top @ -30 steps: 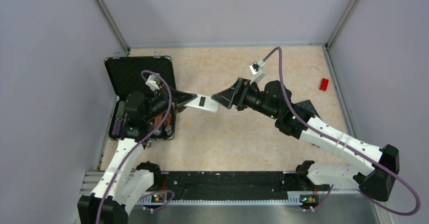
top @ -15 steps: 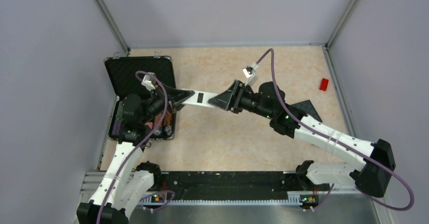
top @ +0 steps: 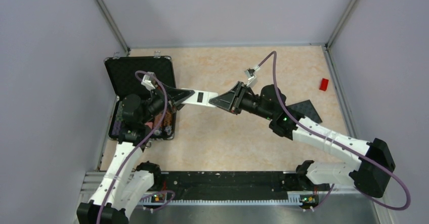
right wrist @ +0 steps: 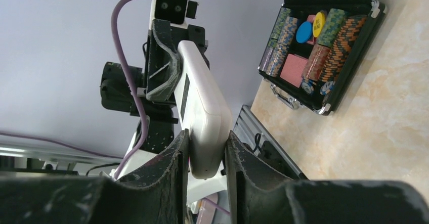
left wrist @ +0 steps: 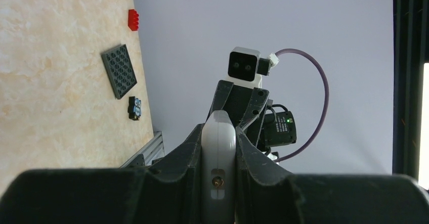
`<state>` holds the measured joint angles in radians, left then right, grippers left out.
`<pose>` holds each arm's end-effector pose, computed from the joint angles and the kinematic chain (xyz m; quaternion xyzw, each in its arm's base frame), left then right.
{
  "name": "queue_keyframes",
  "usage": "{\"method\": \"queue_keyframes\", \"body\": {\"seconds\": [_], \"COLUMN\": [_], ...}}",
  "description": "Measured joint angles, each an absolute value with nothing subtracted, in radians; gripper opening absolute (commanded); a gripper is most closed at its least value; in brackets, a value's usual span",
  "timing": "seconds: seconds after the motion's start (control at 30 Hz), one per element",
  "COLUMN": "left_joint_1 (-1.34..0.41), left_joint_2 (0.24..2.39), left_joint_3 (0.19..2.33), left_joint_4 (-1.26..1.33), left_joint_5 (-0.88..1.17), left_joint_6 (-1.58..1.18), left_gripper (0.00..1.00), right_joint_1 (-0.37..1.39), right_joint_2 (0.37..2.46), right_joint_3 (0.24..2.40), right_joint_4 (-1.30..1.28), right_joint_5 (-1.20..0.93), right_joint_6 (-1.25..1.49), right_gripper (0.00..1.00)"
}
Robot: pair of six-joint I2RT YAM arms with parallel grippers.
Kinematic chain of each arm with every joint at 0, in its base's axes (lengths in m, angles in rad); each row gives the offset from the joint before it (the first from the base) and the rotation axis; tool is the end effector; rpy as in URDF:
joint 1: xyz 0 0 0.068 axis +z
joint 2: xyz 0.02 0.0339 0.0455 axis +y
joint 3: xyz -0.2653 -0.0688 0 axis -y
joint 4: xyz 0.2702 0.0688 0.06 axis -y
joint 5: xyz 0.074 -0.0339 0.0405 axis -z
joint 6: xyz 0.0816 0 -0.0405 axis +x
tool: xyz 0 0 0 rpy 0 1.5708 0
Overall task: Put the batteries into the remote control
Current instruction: Load the battery cover into the remote control.
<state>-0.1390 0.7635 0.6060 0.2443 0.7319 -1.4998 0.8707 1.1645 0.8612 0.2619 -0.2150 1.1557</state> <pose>0.2289 -0.0871 0.3255 -0.1919 0.6564 -0.6680 0.2932 0.2087 0.2747 0.3274 0.0284 0.7207 0.6250 0.2985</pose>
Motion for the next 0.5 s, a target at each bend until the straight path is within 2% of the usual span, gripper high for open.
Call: {"method": "queue_keyframes", "body": {"seconds": [0.37, 0.5], "left_joint_1": [-0.131, -0.120], "left_joint_2": [0.797, 0.818], "left_joint_3": [0.606, 0.606], "left_joint_4": [0.352, 0.389], "left_joint_5": [0.744, 0.743], "left_joint_6": [-1.526, -1.524], "left_gripper": [0.00, 0.00], "right_joint_1": [0.851, 0.837], "right_joint_2": [1.201, 1.243], "right_joint_3": [0.851, 0.861], "right_joint_4": [0.382, 0.432], "right_joint_5": [-0.262, -0.287], "right_joint_6": [1.203, 1.217], "right_gripper": [0.15, 0.17]}}
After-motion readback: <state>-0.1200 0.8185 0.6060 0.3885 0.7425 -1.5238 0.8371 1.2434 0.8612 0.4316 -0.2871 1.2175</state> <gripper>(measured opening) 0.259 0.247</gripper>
